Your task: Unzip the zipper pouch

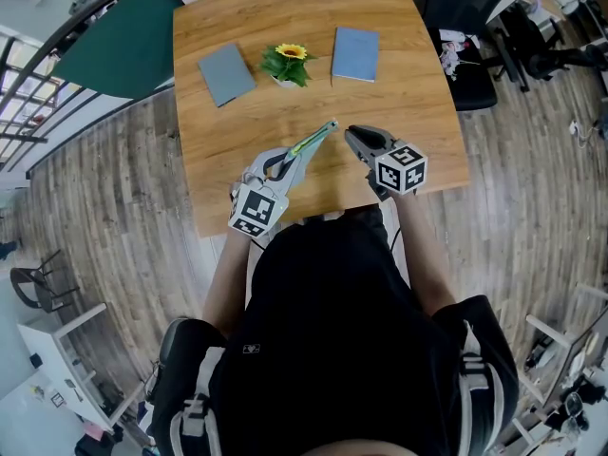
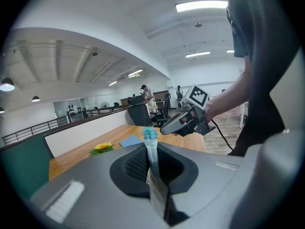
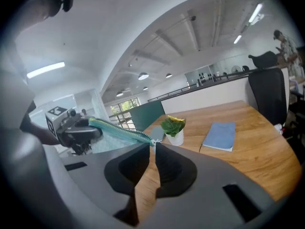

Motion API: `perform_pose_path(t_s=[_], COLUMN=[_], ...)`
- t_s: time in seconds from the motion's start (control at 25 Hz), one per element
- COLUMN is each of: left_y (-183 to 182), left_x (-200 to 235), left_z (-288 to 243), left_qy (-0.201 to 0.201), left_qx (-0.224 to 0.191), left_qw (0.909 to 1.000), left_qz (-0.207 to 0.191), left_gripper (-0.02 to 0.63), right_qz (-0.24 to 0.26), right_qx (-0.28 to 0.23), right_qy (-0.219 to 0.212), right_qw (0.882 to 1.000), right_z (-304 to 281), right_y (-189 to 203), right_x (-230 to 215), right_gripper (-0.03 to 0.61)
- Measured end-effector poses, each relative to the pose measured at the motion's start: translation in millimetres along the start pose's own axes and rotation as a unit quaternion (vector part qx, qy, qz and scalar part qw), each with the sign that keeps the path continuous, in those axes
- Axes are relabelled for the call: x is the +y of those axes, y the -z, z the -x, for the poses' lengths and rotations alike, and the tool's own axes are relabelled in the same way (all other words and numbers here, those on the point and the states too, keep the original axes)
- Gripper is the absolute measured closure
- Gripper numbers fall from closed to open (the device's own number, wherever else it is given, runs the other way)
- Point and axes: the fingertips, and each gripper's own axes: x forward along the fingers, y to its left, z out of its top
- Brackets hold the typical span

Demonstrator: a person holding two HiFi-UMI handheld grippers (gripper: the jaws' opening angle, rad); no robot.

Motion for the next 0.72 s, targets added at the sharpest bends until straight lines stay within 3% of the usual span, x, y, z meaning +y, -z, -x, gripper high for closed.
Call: perform_pose_path(t_s=[0.12, 0.48, 0.72], left_y=[0, 11, 18], left_x=[5, 17, 24], left_z=[2, 7, 10], left_qy=[-0.007, -0.022, -0.031], left_qx=[-0.003, -0.008, -0.016], left_qw=[0.9999, 0.9985, 0.9964], left_qz=[0.008, 0.048, 0.077], left_gripper=[0.609, 0.609, 0.609], right_qz=[0.039, 0.108, 0.145], right_qx=[0.010, 0.037, 0.029], right_qy=[0.013, 0.016, 0.021], right_qw=[0.999, 0.993, 0.989], right_z=[0, 0, 3], right_y=[3, 10, 11], right_x=[4, 19, 27], right_gripper=[0.574, 0.575, 0.575])
